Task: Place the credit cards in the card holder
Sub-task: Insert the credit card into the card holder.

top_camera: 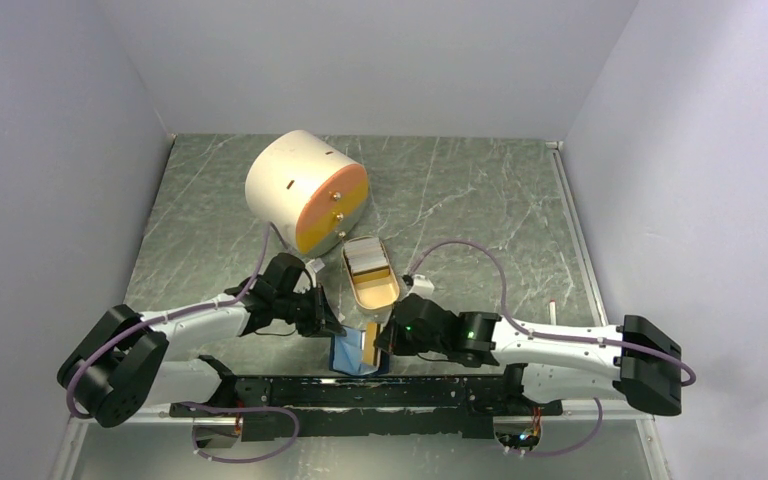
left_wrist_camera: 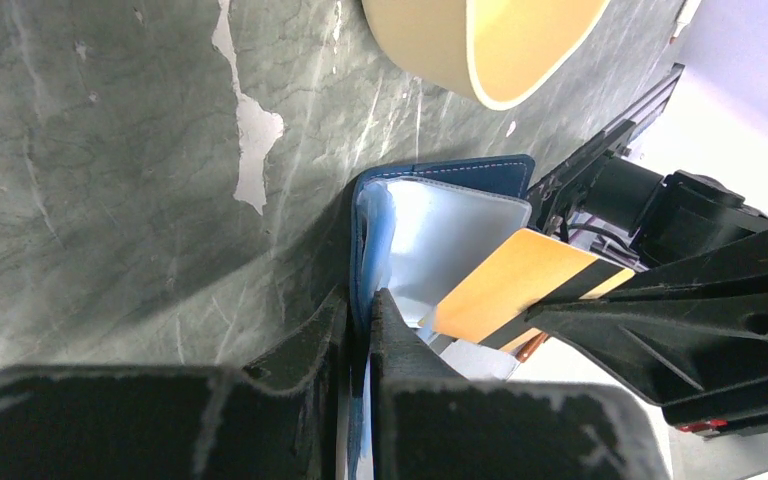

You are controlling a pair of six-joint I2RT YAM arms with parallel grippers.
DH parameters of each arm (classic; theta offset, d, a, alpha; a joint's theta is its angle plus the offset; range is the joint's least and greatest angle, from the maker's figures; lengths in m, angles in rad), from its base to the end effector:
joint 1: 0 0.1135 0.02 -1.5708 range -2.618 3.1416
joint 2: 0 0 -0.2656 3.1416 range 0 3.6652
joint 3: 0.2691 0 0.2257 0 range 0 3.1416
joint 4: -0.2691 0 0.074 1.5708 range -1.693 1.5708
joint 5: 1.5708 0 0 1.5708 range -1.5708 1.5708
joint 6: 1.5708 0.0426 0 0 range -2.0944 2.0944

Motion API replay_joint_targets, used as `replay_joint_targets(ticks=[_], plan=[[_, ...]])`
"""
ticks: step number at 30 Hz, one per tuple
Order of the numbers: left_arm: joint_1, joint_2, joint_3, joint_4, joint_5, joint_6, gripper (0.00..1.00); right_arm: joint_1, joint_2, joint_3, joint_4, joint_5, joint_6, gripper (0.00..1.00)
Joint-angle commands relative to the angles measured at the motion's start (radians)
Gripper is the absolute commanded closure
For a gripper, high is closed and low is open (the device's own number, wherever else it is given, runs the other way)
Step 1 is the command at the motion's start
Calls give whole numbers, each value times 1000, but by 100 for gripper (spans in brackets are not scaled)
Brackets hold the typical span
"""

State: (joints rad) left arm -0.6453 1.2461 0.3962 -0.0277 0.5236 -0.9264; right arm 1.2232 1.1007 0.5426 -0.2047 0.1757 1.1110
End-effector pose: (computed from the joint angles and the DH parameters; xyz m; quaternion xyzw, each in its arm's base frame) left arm 0.1428 -0.1342 0.1561 -0.0402 0.9118 -0.4042 0.0597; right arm 0.0751 0.1854 0.2059 -0.0169 0.9164 0.3284 0.2280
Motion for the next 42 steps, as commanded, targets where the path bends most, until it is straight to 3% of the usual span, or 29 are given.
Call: replay_joint_targets(ticks=[1,8,15,17,19,25,30,42], plan=[[-8,9,1,6,-13,34,91,3,-63,-39,-27,28,4,100],[-8,23,-10,27,-12,37,91,1,-60,-94,81,-10,-15,100],[-8,25,5,-43,-63,56,65,-7,-41,-212,272,-40,32,100],[-8,9,9,-65,-78,58,63,-26,-51,-281,382,-80,55,100],[-8,-4,7,-70,-78,55,64,-41,-58,-341,474,-107,75,100],[-7,-6,-38,5,-35,39,90,-50,-73,-384,551,-115,94,100],[-7,17,-76,97,12,29,91,-59,-70,-419,632,-129,117,100],[-8,31,-97,151,24,18,88,-64,0,-444,717,-106,177,100]])
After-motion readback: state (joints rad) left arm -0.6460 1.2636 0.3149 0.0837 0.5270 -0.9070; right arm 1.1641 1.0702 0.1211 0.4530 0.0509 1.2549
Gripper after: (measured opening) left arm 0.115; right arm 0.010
